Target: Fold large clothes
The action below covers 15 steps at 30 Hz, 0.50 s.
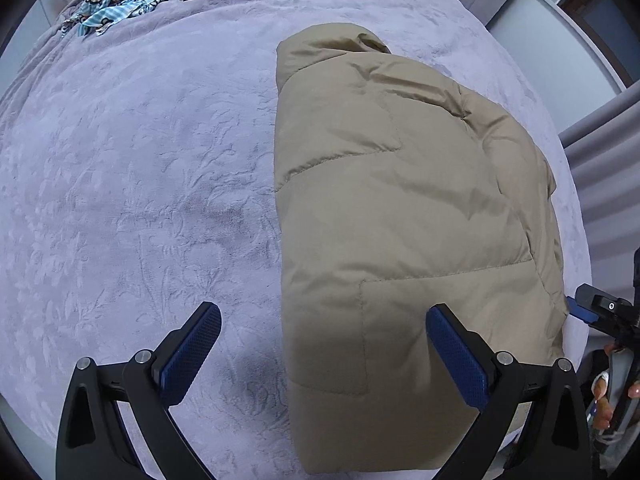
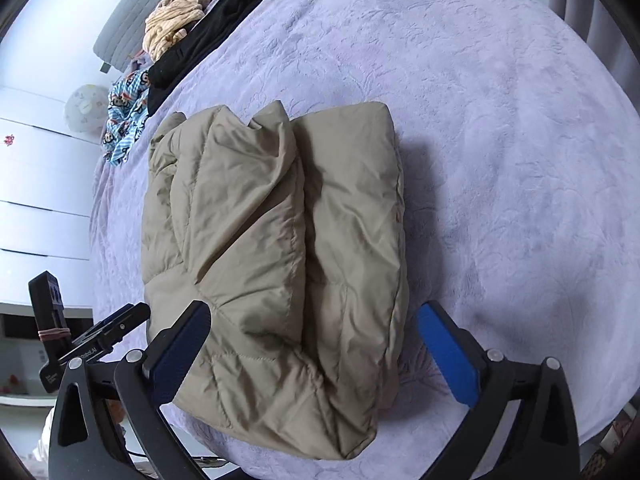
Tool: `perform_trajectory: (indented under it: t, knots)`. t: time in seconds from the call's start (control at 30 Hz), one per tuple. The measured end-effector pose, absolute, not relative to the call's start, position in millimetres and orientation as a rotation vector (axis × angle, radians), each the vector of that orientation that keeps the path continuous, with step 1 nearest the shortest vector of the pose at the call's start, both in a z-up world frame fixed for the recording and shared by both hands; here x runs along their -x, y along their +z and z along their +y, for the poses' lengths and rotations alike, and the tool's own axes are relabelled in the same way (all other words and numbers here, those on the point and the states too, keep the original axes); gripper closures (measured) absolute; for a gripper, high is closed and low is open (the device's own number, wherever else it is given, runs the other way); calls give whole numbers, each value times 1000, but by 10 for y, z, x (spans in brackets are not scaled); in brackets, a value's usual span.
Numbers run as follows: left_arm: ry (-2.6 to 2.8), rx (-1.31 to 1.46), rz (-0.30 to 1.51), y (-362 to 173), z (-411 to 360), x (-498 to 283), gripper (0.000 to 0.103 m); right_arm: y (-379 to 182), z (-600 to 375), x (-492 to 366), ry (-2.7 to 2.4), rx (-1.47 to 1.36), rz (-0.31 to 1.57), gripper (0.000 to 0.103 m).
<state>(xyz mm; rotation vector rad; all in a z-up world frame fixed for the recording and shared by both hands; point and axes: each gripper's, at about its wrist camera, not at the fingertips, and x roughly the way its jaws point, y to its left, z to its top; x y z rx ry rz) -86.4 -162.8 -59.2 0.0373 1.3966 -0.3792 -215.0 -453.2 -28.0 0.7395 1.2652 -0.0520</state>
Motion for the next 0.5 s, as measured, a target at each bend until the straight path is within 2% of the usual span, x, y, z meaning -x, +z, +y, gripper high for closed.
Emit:
perform_trajectory:
  t: [0.3, 0.5]
  knots:
    - [-529, 201, 1487, -829, -1567, 612, 0, -750, -4743, 2002, 8, -895, 1337, 0]
    - [-632, 338, 1547, -1073, -1448, 390, 0, -956, -4763, 1872, 104, -1024, 1314, 0]
